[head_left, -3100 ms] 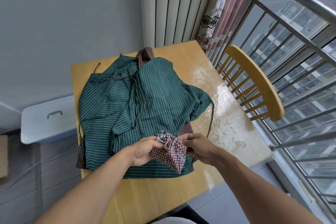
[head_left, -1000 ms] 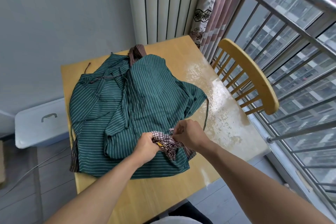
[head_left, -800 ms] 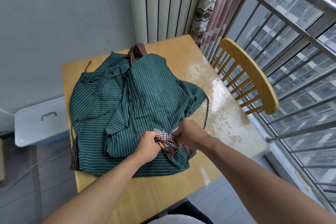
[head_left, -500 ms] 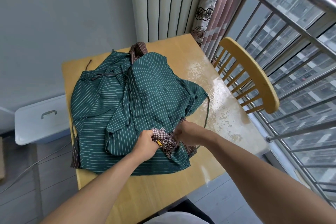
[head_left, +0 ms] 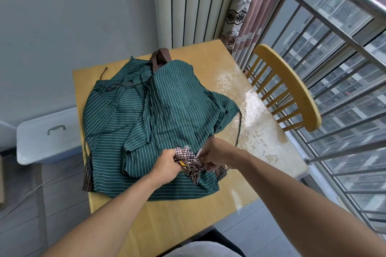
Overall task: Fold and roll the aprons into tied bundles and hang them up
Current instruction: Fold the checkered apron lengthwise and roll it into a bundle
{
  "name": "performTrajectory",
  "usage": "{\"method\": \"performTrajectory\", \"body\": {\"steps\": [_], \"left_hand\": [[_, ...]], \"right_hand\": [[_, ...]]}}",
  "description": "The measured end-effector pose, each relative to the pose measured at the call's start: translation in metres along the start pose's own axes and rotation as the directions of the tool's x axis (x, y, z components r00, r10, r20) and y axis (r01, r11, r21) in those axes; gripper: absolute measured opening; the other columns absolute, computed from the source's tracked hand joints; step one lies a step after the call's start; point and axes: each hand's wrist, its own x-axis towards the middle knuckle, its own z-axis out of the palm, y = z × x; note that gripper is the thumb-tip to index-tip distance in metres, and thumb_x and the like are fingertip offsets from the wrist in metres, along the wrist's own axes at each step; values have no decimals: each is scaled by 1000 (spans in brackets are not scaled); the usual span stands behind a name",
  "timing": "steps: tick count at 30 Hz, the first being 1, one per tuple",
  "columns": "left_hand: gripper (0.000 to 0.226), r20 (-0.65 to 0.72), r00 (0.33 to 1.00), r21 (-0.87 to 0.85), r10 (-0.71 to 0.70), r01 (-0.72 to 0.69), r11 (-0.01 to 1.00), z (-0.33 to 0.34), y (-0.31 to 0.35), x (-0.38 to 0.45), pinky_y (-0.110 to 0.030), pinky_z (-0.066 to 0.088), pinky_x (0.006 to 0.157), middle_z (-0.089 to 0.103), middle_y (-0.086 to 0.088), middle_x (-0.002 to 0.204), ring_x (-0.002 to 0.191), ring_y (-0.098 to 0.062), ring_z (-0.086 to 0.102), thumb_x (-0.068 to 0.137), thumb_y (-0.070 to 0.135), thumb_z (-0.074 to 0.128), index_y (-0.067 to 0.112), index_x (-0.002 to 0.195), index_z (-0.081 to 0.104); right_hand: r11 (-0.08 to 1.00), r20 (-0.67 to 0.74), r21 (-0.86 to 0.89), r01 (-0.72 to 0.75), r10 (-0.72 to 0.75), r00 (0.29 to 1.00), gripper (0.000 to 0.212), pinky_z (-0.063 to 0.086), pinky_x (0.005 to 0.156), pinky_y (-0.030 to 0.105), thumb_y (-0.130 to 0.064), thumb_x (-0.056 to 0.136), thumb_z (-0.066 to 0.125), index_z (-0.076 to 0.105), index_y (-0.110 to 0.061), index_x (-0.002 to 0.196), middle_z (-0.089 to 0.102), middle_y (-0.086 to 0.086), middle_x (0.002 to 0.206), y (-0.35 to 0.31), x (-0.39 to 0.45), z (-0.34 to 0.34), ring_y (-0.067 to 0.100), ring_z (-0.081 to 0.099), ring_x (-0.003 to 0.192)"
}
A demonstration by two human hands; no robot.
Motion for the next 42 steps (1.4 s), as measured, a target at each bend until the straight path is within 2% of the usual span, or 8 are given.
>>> {"method": "performTrajectory", "body": {"steps": [7,12,15,21,29,33,35,42], "left_hand": [[27,-15,1000,-16,-13,12,1000,-1,6,-2,-30,61,62,78,2,81,72,-7,72,85,-11,68,15,89,76],[29,-62,998,-17,-23,22,1000,0,10,-4,-28,52,53,76,0,80,62,-8,65,85,-13,65,13,90,76],[29,-57,998,-36,-20,18,999,-1,11,-3,-36,59,62,77,-1,82,70,-15,70,84,-13,67,14,91,76],[25,81,996,-103,-42,50,993,-7,9,-3,-24,58,78,79,2,92,91,-11,73,82,-2,80,17,96,74],[42,135,981,-482,-136,185,857,-9,-3,-4,-43,53,100,73,-8,117,112,-22,67,85,-5,72,12,121,57],[37,52,974,-595,-222,209,776,-7,-8,-1,-54,55,99,72,-12,116,109,-30,69,89,-2,72,9,118,52],[38,7,970,-599,-245,200,776,-5,-10,1,-52,56,97,73,-11,114,105,-28,70,87,4,77,10,115,52],[20,-256,949,-254,-183,117,960,7,-13,4,-28,46,66,66,-1,87,78,-17,61,85,11,79,11,93,61]], "right_hand": [[967,-156,-256,-7,-34,987,33,61,78,28,1,90,72,69,-4,122,73,13,112,-7,-1,3,25,72,97],[967,-190,-250,51,-100,977,15,48,52,12,-4,92,70,82,-11,99,74,1,83,-8,-6,1,9,66,64],[970,-126,-239,39,-71,989,21,45,48,16,-5,98,61,77,-9,86,73,7,84,-9,-6,2,18,70,75],[930,214,348,-117,42,976,19,57,69,31,-18,108,48,59,-4,101,58,7,87,-11,-16,-5,17,58,75],[777,310,599,-194,-2,951,25,45,63,23,-25,105,54,53,-10,86,59,-2,67,0,-11,-4,11,54,61],[846,88,532,-39,-10,996,40,39,113,43,-36,99,63,64,-5,124,64,10,133,7,3,7,27,55,126],[831,68,556,-2,-44,997,42,31,121,47,-36,99,63,62,-8,130,56,9,146,11,9,13,27,48,138],[699,112,713,-47,-47,993,36,55,90,38,-35,101,59,66,-3,117,72,9,107,18,24,44,22,66,101]]}}
